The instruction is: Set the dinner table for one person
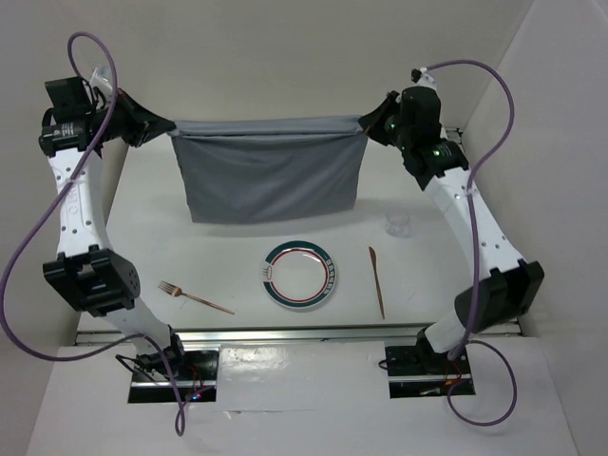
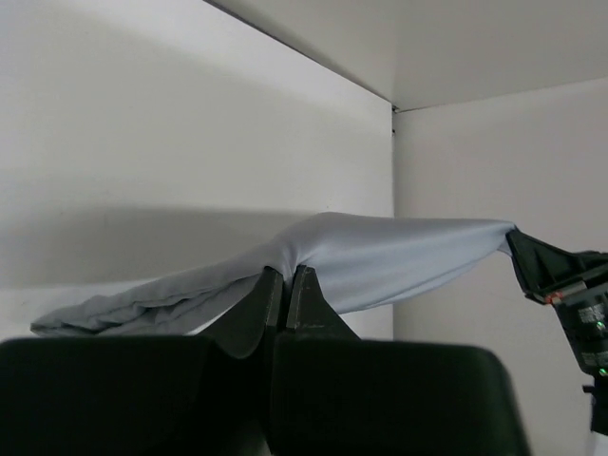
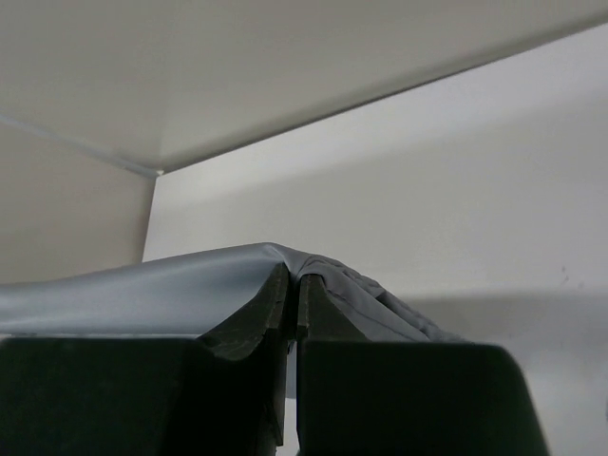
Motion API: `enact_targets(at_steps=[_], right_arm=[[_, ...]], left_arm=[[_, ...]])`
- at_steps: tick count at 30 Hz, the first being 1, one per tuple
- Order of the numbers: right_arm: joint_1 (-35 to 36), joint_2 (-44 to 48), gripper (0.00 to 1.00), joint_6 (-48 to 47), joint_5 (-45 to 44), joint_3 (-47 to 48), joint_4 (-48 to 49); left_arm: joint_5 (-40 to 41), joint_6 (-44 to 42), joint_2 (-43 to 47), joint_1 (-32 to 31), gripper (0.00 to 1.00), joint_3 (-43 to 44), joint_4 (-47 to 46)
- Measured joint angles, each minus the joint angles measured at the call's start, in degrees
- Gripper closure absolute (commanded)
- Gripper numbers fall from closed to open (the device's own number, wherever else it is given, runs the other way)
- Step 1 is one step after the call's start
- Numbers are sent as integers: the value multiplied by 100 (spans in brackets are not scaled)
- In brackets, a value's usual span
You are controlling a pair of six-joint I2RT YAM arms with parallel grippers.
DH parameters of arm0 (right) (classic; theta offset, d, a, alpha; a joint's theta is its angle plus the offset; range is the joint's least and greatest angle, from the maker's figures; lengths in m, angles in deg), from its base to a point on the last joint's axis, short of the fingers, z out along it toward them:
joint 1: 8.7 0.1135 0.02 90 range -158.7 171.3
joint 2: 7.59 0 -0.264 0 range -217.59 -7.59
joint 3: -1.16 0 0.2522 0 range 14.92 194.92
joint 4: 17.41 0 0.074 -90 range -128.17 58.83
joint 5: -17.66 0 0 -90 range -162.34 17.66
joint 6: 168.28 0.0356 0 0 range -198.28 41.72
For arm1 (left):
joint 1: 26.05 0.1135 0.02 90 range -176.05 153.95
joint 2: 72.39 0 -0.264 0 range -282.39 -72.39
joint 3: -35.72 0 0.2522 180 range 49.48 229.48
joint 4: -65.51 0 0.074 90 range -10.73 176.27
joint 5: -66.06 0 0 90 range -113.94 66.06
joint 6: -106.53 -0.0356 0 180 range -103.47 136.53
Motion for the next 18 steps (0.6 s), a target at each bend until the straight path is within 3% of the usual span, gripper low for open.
enact_targets(at_steps=[4,8,10,14,18], right_arm=[[-199,-1069,100,-216,114,940,166],[-446,-2026,100,-374,177,1834,232],[-560,-2308,100,-413,267,2129,299],[-671,-2280,100,-457,369,1790,636],[-695,-1738,100,-461,446,282,1010]], left_arm=[[-111,175,-984,-125,100,892,-17],[-201,474,-2271,-385,100,2712,-232],[-306,634,-2490,-422,100,2935,-496],[-474,879,-2522,-490,100,2470,-1029],[-334,708,-2181,-575,100,844,-1506]])
